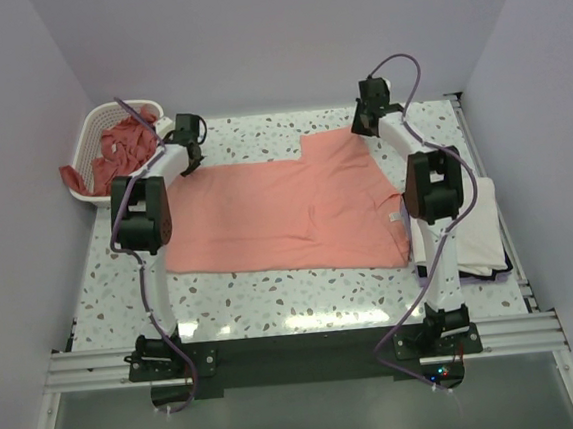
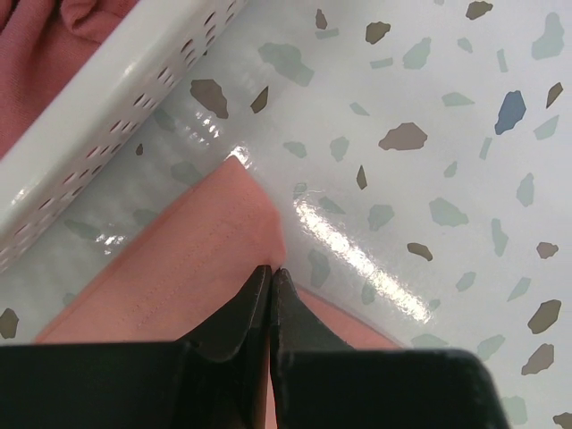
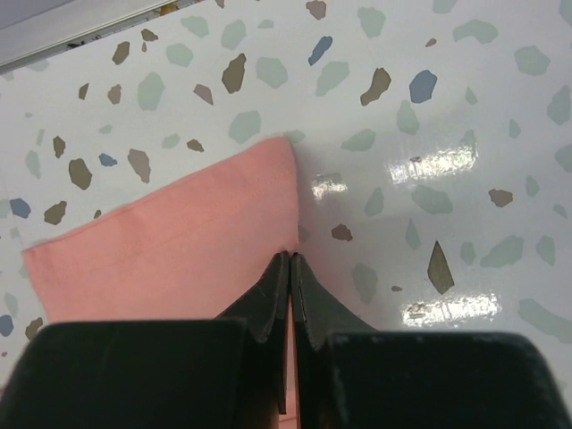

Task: Fold and stack the t-shirts
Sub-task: Fold the tshirt

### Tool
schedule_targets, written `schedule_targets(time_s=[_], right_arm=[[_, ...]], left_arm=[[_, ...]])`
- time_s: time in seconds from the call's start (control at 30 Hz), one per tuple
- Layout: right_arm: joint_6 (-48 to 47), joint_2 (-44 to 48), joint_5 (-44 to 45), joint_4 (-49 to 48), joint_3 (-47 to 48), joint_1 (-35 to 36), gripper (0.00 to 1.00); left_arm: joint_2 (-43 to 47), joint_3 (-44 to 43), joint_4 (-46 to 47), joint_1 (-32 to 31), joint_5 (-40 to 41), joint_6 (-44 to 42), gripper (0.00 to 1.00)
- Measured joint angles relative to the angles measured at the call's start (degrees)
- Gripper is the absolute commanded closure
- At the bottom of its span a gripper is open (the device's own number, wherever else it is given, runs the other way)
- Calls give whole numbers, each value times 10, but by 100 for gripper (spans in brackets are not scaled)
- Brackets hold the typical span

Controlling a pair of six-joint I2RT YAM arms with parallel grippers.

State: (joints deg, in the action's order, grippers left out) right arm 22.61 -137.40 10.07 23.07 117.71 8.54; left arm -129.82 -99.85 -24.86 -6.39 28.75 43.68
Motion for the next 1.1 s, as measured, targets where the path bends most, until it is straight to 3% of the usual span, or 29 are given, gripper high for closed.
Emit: schedule_targets(time_s=[0.77,1.1], right_arm=[[4,206,-23,-39,-199,-12,100],[29,337,-24,-52,-350,-12,100]], left_arm=[[41,2,-5,0,5,-13,100],[127,98,1,0,13,-7,100]])
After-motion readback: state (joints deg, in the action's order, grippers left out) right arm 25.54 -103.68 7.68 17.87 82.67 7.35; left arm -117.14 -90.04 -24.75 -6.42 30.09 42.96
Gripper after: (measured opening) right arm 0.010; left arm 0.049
